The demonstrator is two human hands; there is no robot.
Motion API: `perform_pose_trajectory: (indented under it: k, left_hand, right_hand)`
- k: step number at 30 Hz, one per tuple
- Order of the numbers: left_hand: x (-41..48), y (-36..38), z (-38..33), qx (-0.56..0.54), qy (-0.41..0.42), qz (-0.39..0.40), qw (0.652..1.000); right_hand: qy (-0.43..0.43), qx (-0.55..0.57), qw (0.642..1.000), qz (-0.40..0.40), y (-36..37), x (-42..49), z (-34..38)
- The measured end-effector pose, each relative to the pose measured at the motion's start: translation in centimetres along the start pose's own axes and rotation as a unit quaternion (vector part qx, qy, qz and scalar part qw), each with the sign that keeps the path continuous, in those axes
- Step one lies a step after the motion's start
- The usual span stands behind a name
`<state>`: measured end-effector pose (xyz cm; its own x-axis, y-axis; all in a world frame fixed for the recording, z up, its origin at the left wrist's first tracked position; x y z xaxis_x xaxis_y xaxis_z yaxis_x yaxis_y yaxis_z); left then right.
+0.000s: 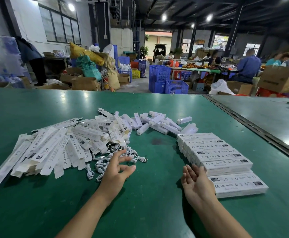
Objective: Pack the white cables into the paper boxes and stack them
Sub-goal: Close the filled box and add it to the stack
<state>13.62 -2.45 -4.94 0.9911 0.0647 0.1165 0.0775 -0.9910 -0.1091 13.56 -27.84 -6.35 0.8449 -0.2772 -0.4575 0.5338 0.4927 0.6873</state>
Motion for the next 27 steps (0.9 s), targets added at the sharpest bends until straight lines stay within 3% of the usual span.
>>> perform_pose_trajectory:
  k: [5,8,12,15,19,24,27]
  left_hand:
    - [-0.1,0.0,0.0,-0.001,0.004,0.0,1.0]
    - [-0.1,-0.5,-0.1,0.027,0.013,-0.05,0.998]
    - [-0.5,-1.2,-1.3,0.181,0.092,-0.129,0.971]
    - [-0.6,-2.2,-2.4,0.323,0.141,-0.19,0.916]
    - [0.1,-5.3,-2.4,0.482,0.048,-0.27,0.832]
    - [-0.2,-9.7,-1.4,0.507,-0.07,-0.327,0.794]
    - [-0.3,-10.6,-0.3,0.518,-0.139,-0.318,0.782]
  right_hand:
    - [0.018,-0.039,0.999,0.023,0.2,-0.3,-0.2]
    - [0.02,-0.088,0.995,0.046,0.4,-0.6,-0.6]
    - [0.015,-0.136,0.987,0.082,0.7,-0.9,-0.9]
    - [0.0,-0.165,0.982,0.095,0.9,-1.1,-1.0]
    - [-0.004,-0.177,0.978,0.109,1.0,-1.1,-1.0]
    - [0.007,-0.17,0.978,0.116,1.0,-1.0,-1.0]
    - [0.013,-0.167,0.978,0.12,0.9,-0.9,-1.0]
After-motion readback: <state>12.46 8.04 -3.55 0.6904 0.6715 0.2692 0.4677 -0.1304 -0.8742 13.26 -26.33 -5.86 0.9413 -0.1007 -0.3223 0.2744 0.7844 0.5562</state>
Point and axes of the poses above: each hand's wrist, its own x-axis towards the middle knuckle, its own y-axis out of the palm, z = x × y, the point moved 5 cm from there along x, towards the middle knuckle, and after that the axes turned 2 degrees about x, right-handed, at the moved point
